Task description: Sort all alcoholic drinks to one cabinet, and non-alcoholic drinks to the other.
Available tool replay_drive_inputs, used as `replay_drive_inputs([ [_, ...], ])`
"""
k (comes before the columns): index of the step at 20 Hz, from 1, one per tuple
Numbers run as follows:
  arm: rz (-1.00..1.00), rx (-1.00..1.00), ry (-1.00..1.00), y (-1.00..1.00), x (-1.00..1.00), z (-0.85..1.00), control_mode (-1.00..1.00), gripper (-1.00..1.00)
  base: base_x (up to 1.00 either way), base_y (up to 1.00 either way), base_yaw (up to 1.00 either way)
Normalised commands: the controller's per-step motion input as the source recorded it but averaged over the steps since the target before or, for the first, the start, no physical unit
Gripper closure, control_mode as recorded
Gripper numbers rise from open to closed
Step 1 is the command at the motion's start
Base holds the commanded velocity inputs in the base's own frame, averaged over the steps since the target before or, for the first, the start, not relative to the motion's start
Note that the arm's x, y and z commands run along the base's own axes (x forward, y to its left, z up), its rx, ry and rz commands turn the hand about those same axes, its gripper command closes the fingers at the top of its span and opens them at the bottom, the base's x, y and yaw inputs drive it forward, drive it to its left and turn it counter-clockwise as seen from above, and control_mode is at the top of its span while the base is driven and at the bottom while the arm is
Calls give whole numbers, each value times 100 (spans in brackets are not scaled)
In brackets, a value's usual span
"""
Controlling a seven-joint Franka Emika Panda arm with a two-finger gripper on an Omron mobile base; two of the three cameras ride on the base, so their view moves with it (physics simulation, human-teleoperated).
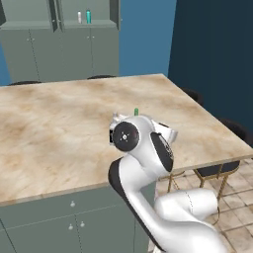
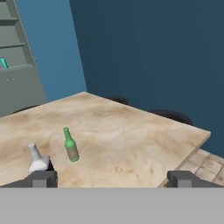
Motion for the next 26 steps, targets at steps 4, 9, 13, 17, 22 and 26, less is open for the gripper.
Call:
replay_drive_inputs([
  [4,0,0,0,51,37,-21,-100,-100,0,0,0],
  [9,0,0,0,43,35,-19,-100,-100,0,0,0],
  [13,0,0,0,31,44,-14,-100,-100,0,0,0],
  [17,0,0,0,34,52,-4,-100,-100,0,0,0],
  [22,0,0,0,34,53,0,-100,-100,0,0,0],
  [26,0,0,0,31,50,-2,-100,-100,0,0,0],
])
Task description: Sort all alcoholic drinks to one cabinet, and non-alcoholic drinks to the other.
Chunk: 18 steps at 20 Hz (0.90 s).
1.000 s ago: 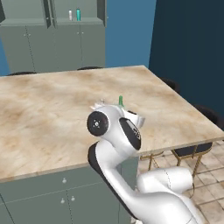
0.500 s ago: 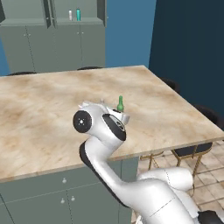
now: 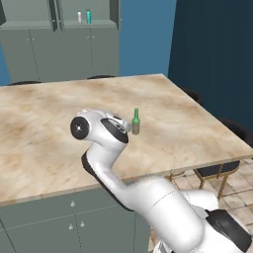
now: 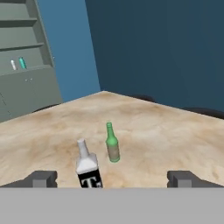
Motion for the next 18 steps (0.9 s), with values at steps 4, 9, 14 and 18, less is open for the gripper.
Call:
replay_drive_inputs([
  [4,0,0,0,20,51,-7,-100,-100,0,0,0],
  [9,1,0,0,13,48,-12,-100,-100,0,0,0],
  [14,2,0,0,9,46,-10,-100,-100,0,0,0],
  [18,2,0,0,3,44,-9,-100,-100,0,0,0],
])
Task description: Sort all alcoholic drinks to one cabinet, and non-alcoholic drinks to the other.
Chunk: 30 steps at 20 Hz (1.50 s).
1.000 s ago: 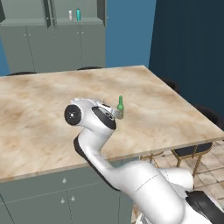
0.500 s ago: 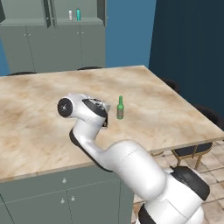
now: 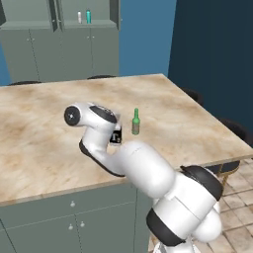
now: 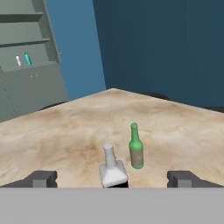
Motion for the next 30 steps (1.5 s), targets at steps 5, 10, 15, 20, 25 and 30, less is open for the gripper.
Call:
replay_drive_inputs([
  [5,4,0,0,0,38,-12,-100,-100,0,0,0],
  [10,1,0,0,-7,27,-17,-100,-100,0,0,0],
  [15,0,0,0,-26,16,-25,-100,-100,0,0,0],
  [20,0,0,0,-24,17,-22,-100,-100,0,0,0],
  [25,0,0,0,-3,23,-26,-100,-100,0,0,0],
  [30,0,0,1,-4,24,-27,-100,-100,0,0,0],
])
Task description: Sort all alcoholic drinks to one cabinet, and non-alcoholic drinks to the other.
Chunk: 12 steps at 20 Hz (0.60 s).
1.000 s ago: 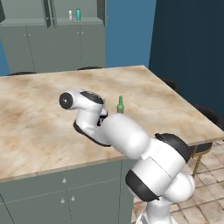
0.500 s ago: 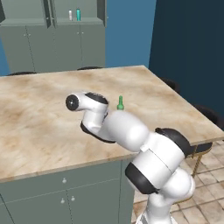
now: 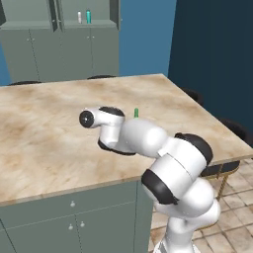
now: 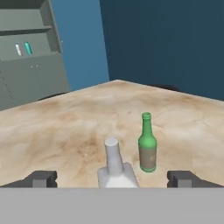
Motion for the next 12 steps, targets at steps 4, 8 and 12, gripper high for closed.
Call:
replay_drive_inputs([
  [4,0,0,1,-21,23,-20,-100,-100,0,0,0],
  [8,0,0,2,-16,34,-11,-100,-100,0,0,0],
  [12,0,0,3,-3,34,-8,-100,-100,0,0,0],
])
